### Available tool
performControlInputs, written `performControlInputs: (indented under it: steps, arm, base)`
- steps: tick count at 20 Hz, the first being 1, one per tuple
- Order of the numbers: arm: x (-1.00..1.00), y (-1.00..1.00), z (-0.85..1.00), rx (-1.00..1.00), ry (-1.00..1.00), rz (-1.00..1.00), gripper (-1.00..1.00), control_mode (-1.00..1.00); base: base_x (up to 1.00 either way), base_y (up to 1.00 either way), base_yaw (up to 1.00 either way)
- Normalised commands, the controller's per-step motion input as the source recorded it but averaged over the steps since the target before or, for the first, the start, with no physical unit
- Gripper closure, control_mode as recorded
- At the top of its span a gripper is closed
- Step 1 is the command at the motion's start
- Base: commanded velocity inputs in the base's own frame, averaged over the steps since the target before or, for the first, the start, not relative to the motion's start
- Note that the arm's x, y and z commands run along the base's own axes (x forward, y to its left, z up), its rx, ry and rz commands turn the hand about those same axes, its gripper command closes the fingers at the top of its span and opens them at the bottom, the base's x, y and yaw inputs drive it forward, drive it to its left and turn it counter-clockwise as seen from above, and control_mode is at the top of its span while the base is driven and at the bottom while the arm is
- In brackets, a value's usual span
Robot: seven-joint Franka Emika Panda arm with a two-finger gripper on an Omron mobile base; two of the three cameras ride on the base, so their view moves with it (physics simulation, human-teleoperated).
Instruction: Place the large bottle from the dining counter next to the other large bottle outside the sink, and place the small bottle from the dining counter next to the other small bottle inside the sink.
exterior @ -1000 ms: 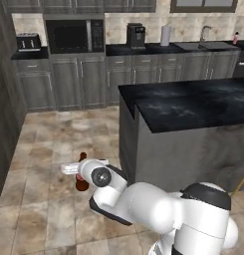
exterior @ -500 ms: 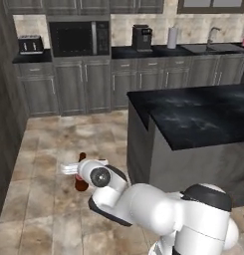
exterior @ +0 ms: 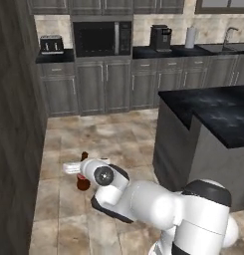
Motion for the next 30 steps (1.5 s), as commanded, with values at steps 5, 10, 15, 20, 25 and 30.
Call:
performControlInputs:
  steps: [5,10,15,20,25,30]
  arm:
    - [0.00,0.00,0.00,0.00,0.00,0.00,1.00,1.00]
    - [0.00,0.00,0.00,0.00,0.00,0.00,1.00,1.00]
    - [0.00,0.00,0.00,0.00,0.00,0.00,1.00,1.00]
    - [0.00,0.00,0.00,0.00,0.00,0.00,1.00,1.00]
    - [0.00,0.00,0.00,0.00,0.00,0.00,1.00,1.00]
    - [0.00,0.00,0.00,0.00,0.00,0.00,1.00,1.00]
  base:
    - [0.33,0.24,-0.02]
    - [0.64,0.00,-0.10]
    - [0.74,0.03,-0.17]
    - [0.74,0.12,-0.14]
    - [0.77,0.12,-0.12]
    - [0.76,0.09,-0.13]
